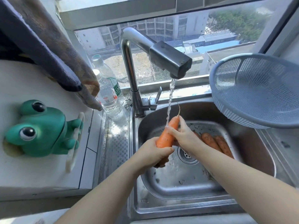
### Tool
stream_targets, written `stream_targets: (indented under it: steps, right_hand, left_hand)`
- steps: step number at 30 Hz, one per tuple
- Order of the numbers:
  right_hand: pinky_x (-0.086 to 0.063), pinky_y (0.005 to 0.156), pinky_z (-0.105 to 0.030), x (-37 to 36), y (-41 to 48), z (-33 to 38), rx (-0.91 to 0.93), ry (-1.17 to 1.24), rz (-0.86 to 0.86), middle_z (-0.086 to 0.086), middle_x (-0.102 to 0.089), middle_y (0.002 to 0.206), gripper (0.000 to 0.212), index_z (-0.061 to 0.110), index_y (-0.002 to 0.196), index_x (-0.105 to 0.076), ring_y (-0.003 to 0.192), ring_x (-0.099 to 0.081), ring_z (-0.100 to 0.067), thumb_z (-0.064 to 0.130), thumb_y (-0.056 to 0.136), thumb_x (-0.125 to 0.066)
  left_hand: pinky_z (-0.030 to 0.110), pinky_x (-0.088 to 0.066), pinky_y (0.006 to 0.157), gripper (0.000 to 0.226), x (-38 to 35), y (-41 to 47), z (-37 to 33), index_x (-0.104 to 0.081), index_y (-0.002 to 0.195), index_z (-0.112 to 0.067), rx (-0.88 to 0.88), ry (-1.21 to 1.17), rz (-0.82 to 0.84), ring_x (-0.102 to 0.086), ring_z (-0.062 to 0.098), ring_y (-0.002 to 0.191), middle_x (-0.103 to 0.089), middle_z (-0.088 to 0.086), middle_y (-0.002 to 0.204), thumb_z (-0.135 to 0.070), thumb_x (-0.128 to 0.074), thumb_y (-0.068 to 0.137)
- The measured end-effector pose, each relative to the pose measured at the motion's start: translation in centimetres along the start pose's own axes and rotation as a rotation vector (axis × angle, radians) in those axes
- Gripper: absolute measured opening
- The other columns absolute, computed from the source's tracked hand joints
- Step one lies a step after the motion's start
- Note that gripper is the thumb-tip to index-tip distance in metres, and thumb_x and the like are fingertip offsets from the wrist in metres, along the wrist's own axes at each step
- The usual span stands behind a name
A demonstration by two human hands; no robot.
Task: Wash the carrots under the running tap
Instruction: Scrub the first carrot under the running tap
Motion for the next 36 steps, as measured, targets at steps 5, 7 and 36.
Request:
stream_targets:
  steps: [5,7,36]
  right_hand:
    - [-0.053,0.095,-0.042,-0.9,-0.2,0.2,-0.049,-0.075,0.121,-0.007,-0.036,0.151,0.121,0.034,0.151,0.013,0.121,-0.054,-0.024,0.022,0.075,-0.081]
    - [-0.058,0.08,-0.033,-0.5,-0.1,1.3,-0.038,0.033,0.098,-0.005,-0.059,0.124,0.098,0.031,0.153,0.003,0.105,-0.064,-0.021,0.014,0.087,-0.068]
    - [-0.049,0.099,-0.046,-4.3,-1.0,-2.0,0.025,0.105,0.207,-0.007,-0.054,0.136,0.104,0.033,0.148,-0.021,0.119,-0.059,-0.025,0.038,0.067,-0.085]
  left_hand:
    - [0.031,-0.044,0.059,0.015,0.4,0.4,-0.5,-0.058,0.101,-0.004,-0.023,-0.032,-0.023,-0.055,0.024,0.07,-0.053,0.012,0.074,-0.013,-0.059,0.089]
    - [0.028,-0.046,0.055,0.008,0.4,0.6,-0.8,-0.056,0.096,-0.01,-0.04,-0.062,-0.028,-0.055,0.024,0.068,-0.054,0.009,0.074,-0.012,-0.059,0.089]
    - [0.015,-0.037,0.045,0.084,0.5,-1.5,-2.4,-0.051,0.103,-0.019,-0.257,-0.064,0.178,-0.044,0.005,0.05,-0.049,0.001,0.069,-0.082,-0.066,0.05]
Point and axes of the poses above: each hand's wrist, its own y-axis towards the middle knuckle, its own x-axis out of the back of the hand, z = x × y, the point moved 9 cm from there along y, towards the middle knuckle
